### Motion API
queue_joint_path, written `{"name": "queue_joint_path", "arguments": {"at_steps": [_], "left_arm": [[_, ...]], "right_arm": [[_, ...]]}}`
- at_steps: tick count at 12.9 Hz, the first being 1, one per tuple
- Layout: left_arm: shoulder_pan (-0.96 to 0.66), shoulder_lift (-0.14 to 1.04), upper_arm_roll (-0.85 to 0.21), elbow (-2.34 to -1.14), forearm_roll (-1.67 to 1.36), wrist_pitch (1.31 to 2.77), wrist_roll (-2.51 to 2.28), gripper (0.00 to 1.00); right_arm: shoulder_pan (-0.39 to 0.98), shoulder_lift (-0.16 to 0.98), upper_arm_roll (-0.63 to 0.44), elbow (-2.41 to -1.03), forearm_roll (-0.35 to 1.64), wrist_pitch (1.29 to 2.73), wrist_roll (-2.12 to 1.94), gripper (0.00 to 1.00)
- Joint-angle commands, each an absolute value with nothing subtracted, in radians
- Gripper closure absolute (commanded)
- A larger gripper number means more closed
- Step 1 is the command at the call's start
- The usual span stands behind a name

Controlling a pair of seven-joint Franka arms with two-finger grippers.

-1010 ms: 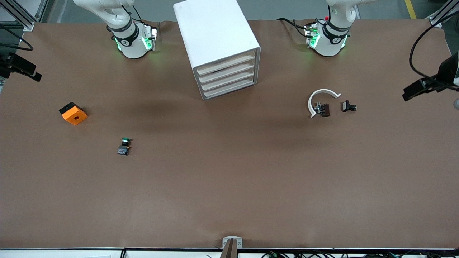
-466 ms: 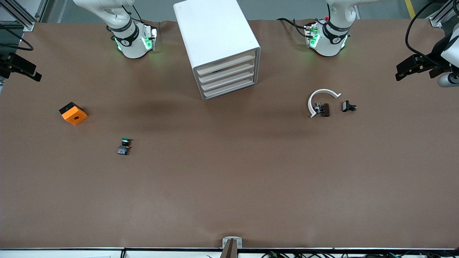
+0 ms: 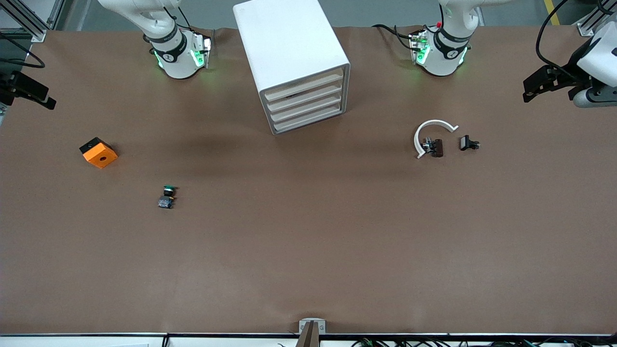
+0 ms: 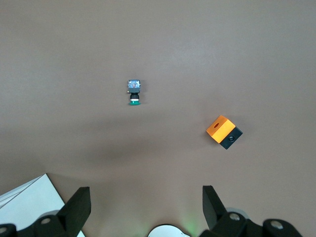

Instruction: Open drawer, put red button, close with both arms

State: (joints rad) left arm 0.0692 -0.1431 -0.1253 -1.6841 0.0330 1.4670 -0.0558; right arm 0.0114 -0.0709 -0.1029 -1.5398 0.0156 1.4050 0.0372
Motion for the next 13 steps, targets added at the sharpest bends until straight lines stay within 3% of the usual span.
{"name": "queue_joint_path", "arguments": {"at_steps": [1,13], "left_arm": [[0.067,-0.176,-0.120,-1.706,0.006,1.488,-0.034,0.00],[0.075,-0.146,-0.107,-1.680,-0.029,1.516,-0.049,0.00]], "right_arm": [[0.002,-0.064,-0.094,-1.525,0.005,1.420,0.028,0.00],[0.000,-0.052,-0.094,-1.526,0.009,1.468,0.018,0.00]]}}
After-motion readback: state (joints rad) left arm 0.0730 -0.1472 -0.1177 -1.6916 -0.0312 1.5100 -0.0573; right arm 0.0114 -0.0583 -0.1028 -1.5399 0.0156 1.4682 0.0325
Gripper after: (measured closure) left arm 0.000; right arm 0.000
